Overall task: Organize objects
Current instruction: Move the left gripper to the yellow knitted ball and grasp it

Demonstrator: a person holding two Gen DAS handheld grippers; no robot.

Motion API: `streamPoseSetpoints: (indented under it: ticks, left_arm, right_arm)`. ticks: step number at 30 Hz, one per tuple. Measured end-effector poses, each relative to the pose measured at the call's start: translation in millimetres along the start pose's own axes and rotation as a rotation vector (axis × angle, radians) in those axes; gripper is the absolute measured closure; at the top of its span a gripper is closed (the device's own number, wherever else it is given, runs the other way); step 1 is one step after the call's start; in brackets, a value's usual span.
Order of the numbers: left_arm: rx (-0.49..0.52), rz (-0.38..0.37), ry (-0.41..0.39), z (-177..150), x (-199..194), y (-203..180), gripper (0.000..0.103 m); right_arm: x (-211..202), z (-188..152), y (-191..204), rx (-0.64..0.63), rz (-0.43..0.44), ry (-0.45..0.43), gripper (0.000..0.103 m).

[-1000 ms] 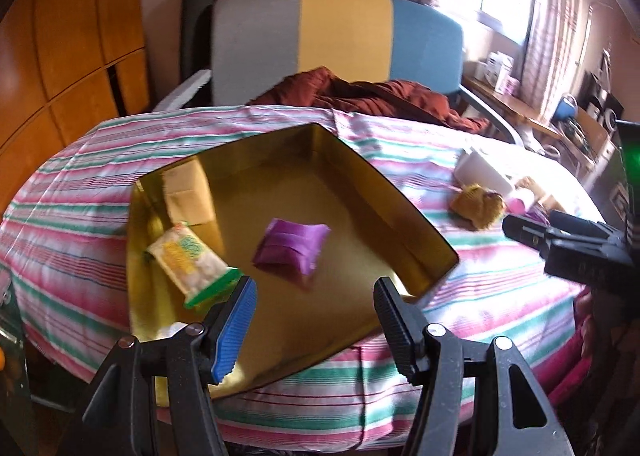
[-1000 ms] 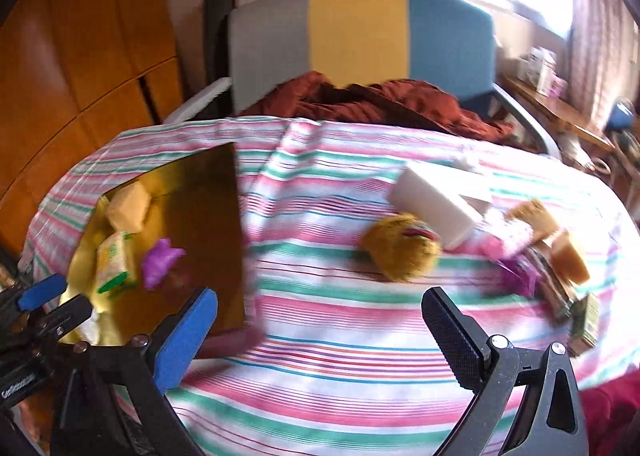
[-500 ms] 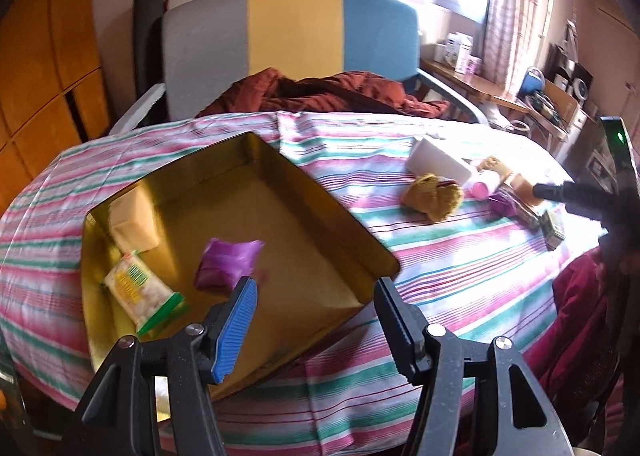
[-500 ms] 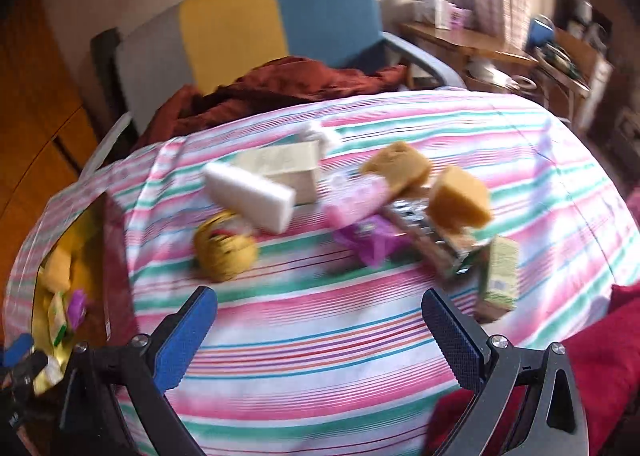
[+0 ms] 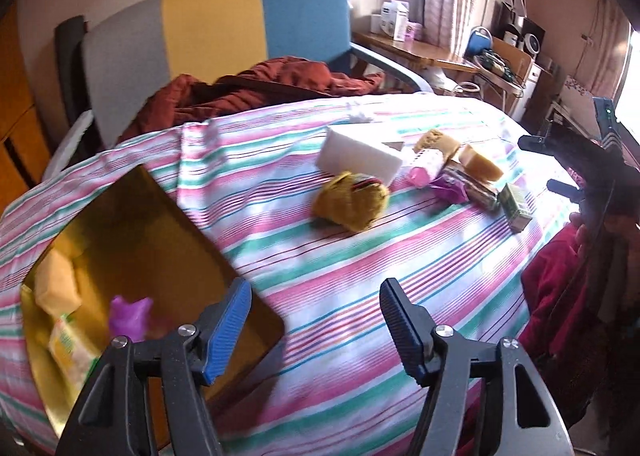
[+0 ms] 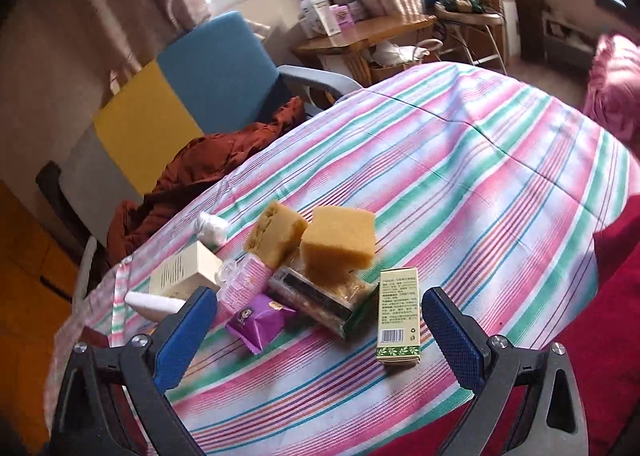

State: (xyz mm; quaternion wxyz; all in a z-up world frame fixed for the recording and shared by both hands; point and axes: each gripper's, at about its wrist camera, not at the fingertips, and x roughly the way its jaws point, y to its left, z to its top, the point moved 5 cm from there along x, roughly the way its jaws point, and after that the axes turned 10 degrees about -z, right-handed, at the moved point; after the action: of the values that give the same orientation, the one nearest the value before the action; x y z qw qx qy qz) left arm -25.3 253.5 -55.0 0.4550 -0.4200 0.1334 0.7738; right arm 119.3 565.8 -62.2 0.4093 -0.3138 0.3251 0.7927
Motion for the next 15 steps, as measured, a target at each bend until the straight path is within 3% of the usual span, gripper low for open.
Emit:
streamPoseSetpoints:
  ticks: [6, 15]
  left_arm:
    - [0.029, -0.045, 0.042, 26, 41, -18, 0.021]
    - [-0.006, -0.074, 0.113, 54, 104, -18, 0.019]
  right_arm:
    - [3, 1, -4, 0.051, 0.038, 0.016, 0.0]
    - [5, -1, -5, 0.065, 0.081, 0.034, 0.0]
